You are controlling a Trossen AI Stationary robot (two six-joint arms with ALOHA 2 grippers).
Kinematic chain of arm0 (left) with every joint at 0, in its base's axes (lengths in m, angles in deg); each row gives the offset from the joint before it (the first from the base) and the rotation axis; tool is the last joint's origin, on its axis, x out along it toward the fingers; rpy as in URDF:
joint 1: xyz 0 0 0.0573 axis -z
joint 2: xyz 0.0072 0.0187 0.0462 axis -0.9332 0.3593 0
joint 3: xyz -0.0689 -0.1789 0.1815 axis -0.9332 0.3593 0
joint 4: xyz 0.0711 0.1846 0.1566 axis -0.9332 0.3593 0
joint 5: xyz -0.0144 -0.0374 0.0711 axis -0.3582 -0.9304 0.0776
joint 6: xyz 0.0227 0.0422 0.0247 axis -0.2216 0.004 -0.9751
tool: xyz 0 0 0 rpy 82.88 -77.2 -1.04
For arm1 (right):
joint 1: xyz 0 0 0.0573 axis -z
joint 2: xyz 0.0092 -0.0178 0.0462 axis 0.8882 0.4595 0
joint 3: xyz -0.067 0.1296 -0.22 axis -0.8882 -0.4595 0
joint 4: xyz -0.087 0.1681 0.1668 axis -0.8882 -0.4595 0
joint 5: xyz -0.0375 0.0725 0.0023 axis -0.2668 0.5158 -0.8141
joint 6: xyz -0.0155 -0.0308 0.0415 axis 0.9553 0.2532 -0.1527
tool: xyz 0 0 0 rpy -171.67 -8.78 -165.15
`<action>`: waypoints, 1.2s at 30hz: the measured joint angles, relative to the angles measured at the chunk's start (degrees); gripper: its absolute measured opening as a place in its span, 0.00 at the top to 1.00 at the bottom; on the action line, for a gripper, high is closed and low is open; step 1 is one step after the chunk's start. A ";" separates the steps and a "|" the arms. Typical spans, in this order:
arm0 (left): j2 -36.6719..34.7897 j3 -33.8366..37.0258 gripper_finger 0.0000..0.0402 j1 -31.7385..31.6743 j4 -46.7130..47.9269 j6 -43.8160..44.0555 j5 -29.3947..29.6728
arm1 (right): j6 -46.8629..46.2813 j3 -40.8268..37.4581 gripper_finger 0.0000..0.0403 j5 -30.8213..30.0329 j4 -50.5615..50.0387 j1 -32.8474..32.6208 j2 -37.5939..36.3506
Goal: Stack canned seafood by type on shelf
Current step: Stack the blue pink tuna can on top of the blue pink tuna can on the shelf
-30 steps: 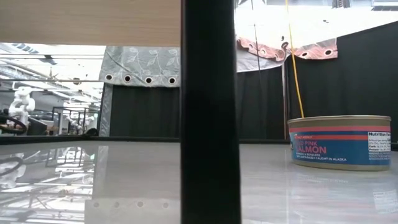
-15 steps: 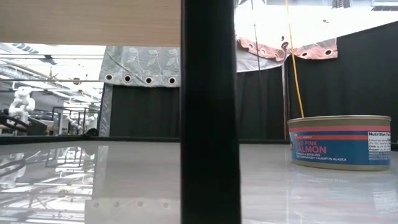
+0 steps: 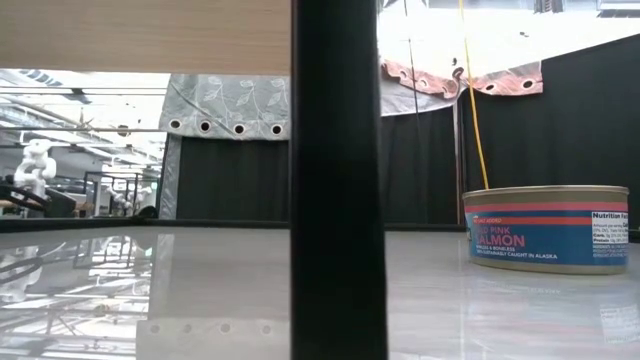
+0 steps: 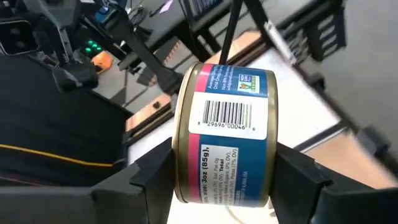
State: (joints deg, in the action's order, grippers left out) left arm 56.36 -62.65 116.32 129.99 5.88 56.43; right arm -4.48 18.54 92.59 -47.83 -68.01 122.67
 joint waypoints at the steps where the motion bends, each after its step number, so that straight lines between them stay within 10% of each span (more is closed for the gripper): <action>1: 0.30 0.02 0.47 0.00 0.68 -0.64 0.45 | 0.00 0.00 0.19 -0.10 0.05 0.00 -0.01; 36: 1.40 0.02 0.44 -7.34 8.67 -11.38 -9.96 | 2.21 0.00 0.19 -4.42 0.04 0.00 0.31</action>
State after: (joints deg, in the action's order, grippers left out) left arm 57.77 -62.62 108.97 138.66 -5.50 46.47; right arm -2.27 18.54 88.18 -47.78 -68.01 122.98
